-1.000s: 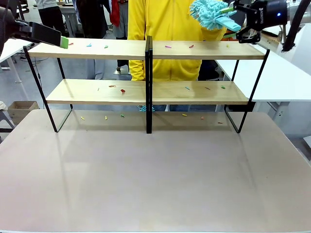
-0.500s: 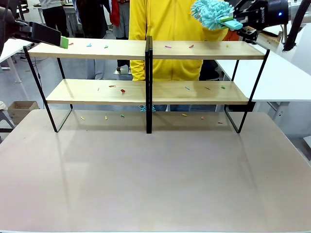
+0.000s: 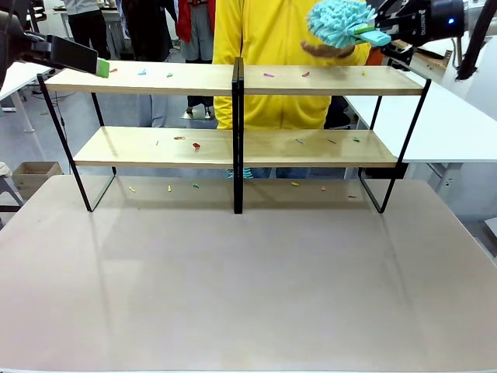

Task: Clean the shelves.
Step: Pick up the Duster when the human hands it over.

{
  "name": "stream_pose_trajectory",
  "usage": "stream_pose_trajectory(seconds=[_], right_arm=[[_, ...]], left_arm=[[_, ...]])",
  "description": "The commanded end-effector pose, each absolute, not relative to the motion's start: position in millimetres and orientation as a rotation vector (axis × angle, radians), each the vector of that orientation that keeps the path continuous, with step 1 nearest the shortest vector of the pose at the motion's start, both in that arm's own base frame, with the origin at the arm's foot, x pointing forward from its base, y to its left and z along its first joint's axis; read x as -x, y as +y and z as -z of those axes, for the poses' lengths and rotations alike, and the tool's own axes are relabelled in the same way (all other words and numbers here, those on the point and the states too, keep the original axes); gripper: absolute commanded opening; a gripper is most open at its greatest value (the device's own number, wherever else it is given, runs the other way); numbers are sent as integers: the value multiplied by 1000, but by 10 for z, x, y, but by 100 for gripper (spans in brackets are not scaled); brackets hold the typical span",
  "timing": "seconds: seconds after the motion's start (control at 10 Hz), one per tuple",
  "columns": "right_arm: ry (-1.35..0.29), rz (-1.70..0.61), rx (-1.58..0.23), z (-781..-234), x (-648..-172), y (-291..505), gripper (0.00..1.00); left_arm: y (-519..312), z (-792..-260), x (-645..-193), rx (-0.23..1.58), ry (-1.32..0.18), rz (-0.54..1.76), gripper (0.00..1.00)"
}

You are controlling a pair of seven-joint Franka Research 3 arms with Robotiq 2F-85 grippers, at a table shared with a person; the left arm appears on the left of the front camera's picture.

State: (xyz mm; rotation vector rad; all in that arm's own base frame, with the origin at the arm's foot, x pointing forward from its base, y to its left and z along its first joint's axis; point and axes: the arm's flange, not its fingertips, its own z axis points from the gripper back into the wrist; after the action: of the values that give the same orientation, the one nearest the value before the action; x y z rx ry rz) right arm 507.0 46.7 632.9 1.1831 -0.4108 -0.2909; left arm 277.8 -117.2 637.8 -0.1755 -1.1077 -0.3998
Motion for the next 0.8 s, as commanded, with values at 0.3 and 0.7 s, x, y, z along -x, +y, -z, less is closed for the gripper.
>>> stream_pose_trajectory(seconds=[0.3,0.7], right_arm=[[-449,-78,-887,-7194,-2530,-475,0],[-510,-136,-937,-7021,-1506,-1595,0]], left_arm=[[-1165,-6381,-2784,175,-1109,398,100],[-1165,-6381,-2784,175,-1109,398,100]])
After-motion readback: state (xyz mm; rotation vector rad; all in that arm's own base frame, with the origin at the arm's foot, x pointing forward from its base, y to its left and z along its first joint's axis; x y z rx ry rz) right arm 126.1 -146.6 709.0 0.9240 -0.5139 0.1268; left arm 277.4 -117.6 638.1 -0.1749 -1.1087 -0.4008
